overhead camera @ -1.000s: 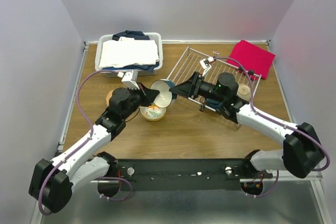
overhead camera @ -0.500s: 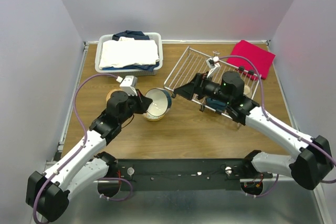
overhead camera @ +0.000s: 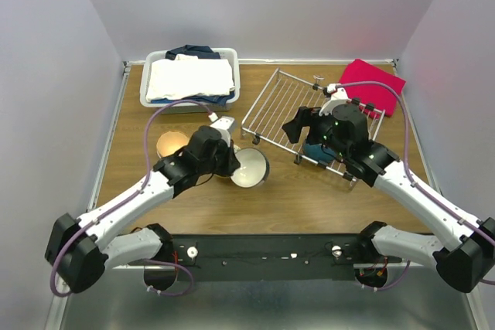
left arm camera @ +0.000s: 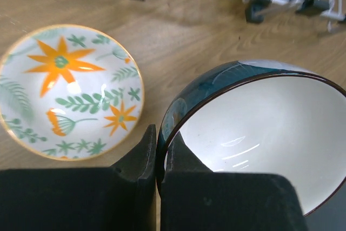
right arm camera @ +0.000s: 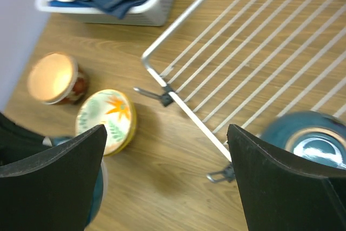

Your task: Unload the bowls from the dish rack

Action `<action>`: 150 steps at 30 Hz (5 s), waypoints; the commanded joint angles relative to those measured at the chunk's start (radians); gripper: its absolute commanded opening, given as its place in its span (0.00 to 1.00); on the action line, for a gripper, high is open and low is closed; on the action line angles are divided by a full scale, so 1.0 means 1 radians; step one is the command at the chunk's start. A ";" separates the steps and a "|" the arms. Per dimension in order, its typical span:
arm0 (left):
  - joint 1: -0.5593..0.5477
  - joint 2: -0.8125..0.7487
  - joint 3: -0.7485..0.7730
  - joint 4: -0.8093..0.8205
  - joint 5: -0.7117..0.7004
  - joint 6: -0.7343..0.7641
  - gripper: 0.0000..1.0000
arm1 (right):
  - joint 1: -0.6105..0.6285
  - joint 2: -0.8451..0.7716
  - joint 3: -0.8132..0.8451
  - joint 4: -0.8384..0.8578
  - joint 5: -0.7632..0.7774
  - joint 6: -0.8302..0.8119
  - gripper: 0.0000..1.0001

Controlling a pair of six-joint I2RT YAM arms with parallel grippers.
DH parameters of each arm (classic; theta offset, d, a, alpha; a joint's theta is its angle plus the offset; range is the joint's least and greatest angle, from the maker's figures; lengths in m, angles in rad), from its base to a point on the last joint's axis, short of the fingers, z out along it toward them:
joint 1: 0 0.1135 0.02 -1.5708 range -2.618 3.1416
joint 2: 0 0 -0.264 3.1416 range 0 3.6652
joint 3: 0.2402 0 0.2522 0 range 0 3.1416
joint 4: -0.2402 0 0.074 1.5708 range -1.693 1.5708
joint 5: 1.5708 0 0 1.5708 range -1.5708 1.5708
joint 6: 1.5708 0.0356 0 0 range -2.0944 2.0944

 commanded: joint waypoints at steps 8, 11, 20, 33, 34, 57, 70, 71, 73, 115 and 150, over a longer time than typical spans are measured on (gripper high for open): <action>-0.193 0.305 0.172 -0.075 -0.087 0.008 0.00 | 0.000 -0.075 -0.022 -0.114 0.269 -0.056 1.00; -0.225 0.383 0.212 -0.086 -0.135 0.005 0.00 | 0.000 -0.087 -0.031 -0.126 0.280 -0.055 1.00; -0.296 0.569 0.272 -0.092 -0.275 -0.009 0.03 | 0.000 -0.119 -0.068 -0.160 0.306 -0.064 1.00; -0.299 0.518 0.204 -0.039 -0.305 -0.048 0.48 | 0.000 -0.089 -0.154 -0.166 0.274 -0.021 1.00; -0.299 0.499 0.201 -0.039 -0.310 -0.052 0.53 | -0.002 -0.080 -0.157 -0.160 0.268 -0.023 1.00; -0.241 -0.078 0.040 -0.082 -0.689 0.049 0.99 | -0.080 0.029 -0.232 -0.111 0.254 0.106 1.00; -0.215 -0.440 -0.165 -0.066 -0.835 0.121 0.99 | -0.200 0.317 -0.073 0.093 0.128 -0.003 1.00; -0.215 -0.454 -0.179 -0.068 -0.838 0.120 0.99 | -0.218 0.343 -0.053 0.103 0.111 -0.010 1.00; -0.215 -0.485 -0.190 -0.068 -0.847 0.121 0.99 | -0.235 0.418 0.006 0.133 0.088 -0.039 1.00; -0.212 -0.674 -0.216 -0.062 -0.990 0.185 0.99 | 0.021 0.810 0.368 -0.058 0.544 -0.963 1.00; -0.213 -0.657 -0.216 -0.052 -0.968 0.193 0.99 | 0.020 1.029 0.352 0.166 0.786 -1.041 0.94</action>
